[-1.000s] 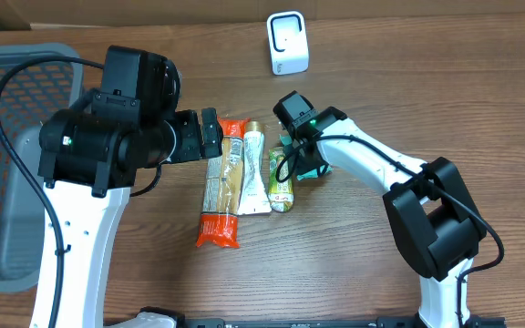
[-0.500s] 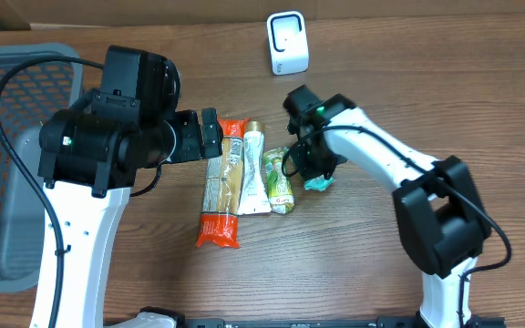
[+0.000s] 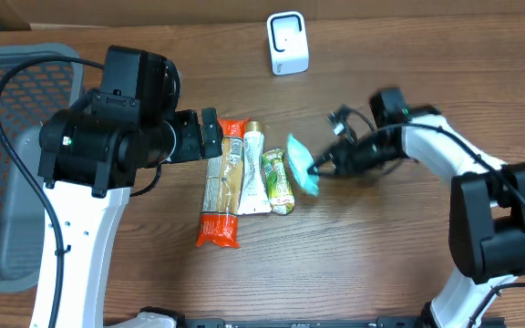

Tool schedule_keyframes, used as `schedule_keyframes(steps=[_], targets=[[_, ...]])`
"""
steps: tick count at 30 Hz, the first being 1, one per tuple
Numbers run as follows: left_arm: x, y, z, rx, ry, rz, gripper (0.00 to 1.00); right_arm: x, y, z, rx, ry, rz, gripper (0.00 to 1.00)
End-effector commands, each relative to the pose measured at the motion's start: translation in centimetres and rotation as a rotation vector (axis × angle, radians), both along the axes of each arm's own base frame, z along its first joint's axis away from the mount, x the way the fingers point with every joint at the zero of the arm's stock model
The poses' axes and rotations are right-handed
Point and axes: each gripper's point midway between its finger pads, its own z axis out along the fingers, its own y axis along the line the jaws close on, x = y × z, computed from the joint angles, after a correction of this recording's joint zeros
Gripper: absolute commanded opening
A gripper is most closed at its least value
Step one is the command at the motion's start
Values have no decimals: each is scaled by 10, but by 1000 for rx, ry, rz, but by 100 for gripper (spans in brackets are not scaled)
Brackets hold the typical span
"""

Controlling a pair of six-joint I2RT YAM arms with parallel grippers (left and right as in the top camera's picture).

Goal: Scan the item barcode

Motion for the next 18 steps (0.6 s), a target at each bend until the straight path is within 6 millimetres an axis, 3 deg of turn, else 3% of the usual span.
schedule_keyframes(steps=[1, 5, 9, 18], targets=[[2, -1, 3, 10, -15, -21, 100, -5, -16, -8, 57, 54, -57, 4], [3, -1, 3, 10, -15, -21, 100, 2, -40, -41, -167, 81, -123, 4], [3, -1, 3, 11, -15, -21, 100, 7, -67, -73, -418, 115, -201, 13], [3, -1, 3, 10, -15, -21, 100, 8, -114, -98, -752, 144, -291, 24]])
